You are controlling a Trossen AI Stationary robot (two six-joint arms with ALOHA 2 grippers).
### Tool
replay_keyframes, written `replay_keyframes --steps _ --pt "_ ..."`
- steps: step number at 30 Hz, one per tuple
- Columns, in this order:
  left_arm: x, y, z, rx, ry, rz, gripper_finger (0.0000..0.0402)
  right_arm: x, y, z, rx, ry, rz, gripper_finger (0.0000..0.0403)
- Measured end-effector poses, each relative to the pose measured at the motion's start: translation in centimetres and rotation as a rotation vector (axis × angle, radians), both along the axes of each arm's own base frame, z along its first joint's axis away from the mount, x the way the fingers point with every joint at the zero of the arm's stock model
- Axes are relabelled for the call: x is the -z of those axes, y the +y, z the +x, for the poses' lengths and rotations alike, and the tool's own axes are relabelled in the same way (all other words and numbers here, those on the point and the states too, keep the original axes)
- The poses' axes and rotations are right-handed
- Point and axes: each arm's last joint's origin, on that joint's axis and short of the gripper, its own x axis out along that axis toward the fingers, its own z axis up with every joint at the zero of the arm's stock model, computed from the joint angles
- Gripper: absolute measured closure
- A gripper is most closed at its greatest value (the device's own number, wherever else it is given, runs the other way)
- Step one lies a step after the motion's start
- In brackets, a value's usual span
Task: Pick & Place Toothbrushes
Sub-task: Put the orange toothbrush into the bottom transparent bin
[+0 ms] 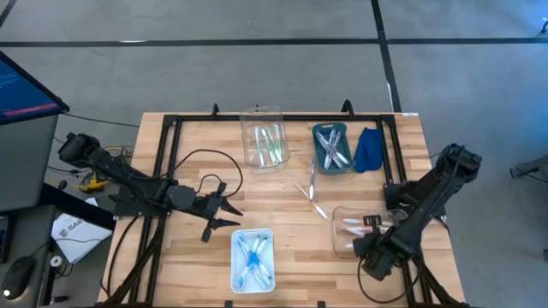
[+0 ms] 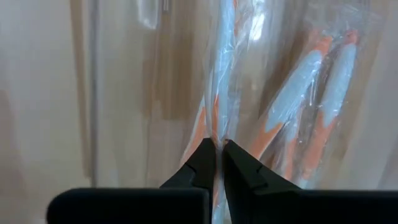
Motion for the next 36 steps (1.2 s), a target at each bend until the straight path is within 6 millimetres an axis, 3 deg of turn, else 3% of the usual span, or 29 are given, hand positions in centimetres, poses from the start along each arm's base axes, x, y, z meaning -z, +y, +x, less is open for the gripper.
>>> replay_keyframes --steps 12,22,36 --pt "0.0 0.0 0.0 0.0 0.0 0.0 0.0271 1.2 0.42 0.15 -0.037 0.076 -0.012 0.0388" --pt "0.0 0.0 0.0 0.0 0.0 0.0 0.0271 1.16 0.59 0.3 0.084 0.054 0.02 0.0387" --pt "0.0 0.0 0.0 0.0 0.0 0.0 0.0271 1.15 0.39 0.17 0.121 0.06 -0.001 0.0348"
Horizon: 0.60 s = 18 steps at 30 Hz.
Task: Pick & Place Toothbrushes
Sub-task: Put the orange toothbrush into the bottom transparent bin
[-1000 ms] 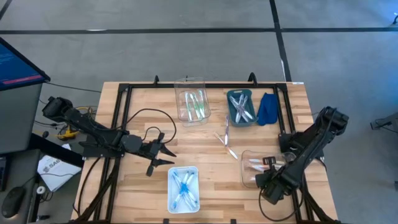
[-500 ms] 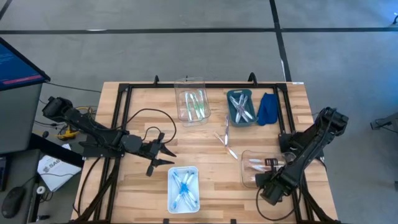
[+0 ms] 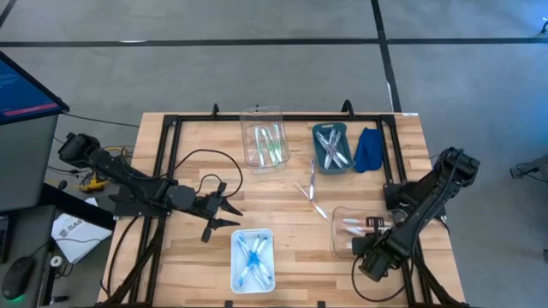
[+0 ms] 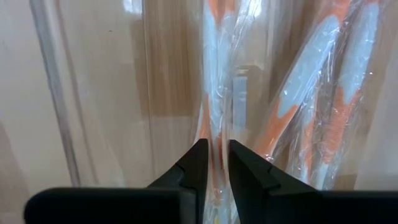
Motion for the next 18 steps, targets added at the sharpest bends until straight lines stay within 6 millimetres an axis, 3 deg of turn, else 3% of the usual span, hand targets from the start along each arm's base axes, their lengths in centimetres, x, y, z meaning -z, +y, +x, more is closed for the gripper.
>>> replay_keyframes --steps 18 --pt "0.0 0.0 0.0 0.0 0.0 0.0 0.0271 -0.03 -0.18 -0.02 0.024 -0.018 -0.031 0.0346"
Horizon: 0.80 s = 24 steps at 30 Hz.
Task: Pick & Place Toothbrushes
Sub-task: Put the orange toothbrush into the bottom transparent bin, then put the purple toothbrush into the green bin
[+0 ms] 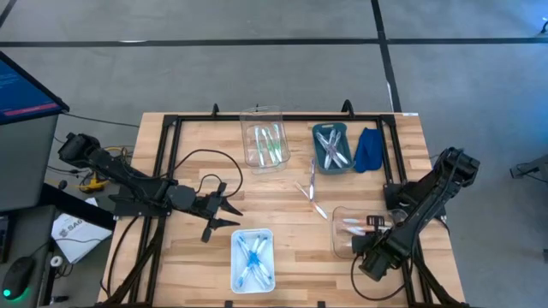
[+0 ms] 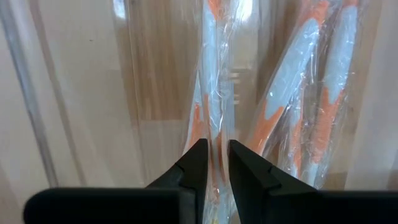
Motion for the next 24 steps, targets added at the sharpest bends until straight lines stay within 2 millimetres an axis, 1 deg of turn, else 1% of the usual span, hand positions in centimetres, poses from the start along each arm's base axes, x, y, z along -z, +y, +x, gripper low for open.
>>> replay_keyframes --steps 13,18,24 --pt "-0.01 0.0 0.0 0.0 0.0 0.0 0.0271 -0.01 -0.03 -0.02 0.025 -0.001 -0.002 0.0341" --pt "-0.01 -0.01 0.0 0.0 0.0 0.0 0.0271 -0.03 -0.2 -0.05 0.036 -0.006 -0.025 0.0312" --pt "-0.01 0.0 0.0 0.0 0.0 0.0 0.0271 -0.04 -0.47 0.23 0.068 -0.027 -0.042 0.0253"
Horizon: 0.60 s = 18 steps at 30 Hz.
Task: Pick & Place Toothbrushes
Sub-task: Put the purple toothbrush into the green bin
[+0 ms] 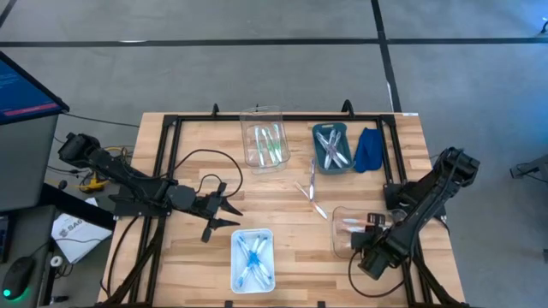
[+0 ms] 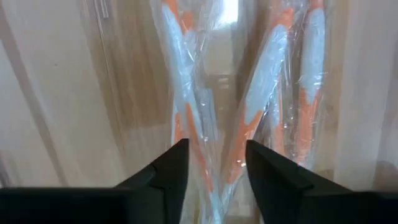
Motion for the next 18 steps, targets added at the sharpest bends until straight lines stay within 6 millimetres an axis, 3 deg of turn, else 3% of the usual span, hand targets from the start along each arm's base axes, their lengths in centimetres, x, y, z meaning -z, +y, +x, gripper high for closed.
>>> replay_keyframes --steps 7,18 --pt "0.0 0.0 0.0 0.0 0.0 0.0 0.0271 -0.1 -1.1 0.9 0.052 0.016 -0.028 0.0209" --pt "0.0 0.0 0.0 0.0 0.0 -0.001 0.0271 -1.2 -3.0 1.9 0.097 0.099 -0.101 0.0206"
